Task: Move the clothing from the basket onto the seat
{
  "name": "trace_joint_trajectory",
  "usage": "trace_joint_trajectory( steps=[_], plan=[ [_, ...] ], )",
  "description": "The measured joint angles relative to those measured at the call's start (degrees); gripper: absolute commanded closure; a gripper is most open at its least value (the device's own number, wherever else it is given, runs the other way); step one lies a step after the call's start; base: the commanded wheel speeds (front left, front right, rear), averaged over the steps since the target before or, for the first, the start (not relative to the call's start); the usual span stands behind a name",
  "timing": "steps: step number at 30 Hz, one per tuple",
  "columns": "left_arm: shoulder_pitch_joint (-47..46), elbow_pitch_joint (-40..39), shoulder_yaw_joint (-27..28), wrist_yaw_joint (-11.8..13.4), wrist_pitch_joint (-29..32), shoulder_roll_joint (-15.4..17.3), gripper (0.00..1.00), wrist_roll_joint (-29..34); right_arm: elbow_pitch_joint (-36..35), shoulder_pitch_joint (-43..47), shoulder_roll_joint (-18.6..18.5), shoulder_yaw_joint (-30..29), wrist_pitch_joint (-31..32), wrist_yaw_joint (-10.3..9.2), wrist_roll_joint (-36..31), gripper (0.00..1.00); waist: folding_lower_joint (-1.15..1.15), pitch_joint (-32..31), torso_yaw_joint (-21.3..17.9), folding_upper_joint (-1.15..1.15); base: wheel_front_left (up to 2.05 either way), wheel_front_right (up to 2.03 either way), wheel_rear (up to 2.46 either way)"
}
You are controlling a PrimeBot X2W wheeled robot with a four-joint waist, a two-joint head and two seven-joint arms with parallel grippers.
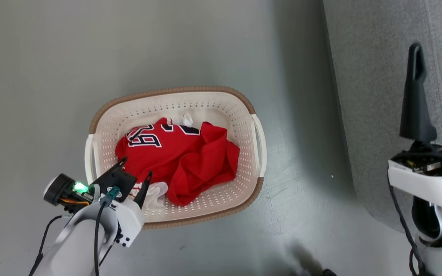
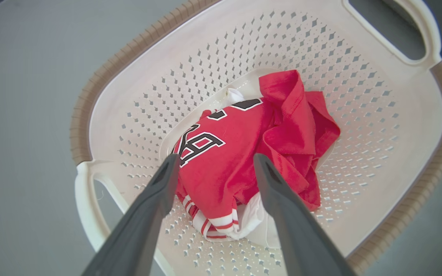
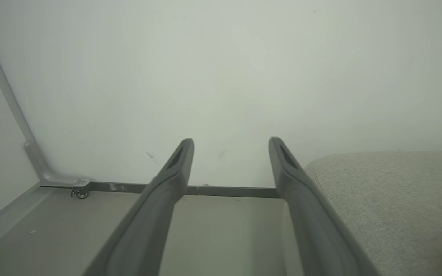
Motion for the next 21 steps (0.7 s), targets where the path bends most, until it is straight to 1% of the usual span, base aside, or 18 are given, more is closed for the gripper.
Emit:
trace_joint_trajectory(
  steps=[16, 21],
  plan=[
    [-6.02, 4.77, -1.30, -0.24, 0.97, 0.90, 0.00, 2.54, -1.04, -6.22, -0.02, 0.26, 0.01, 0.00, 0.59, 0.00, 0.00, 6.03, -1.28, 0.00, 0.00, 0.00, 0.00],
    [-7.24, 5.92, -1.71, -0.18, 1.03, 0.96, 0.00, 3.14, -0.98, -6.55, -0.03, 0.03, 0.01, 0.00, 1.11, 0.00, 0.00, 7.74, -1.70, 0.00, 0.00, 0.00, 0.00]
  ],
)
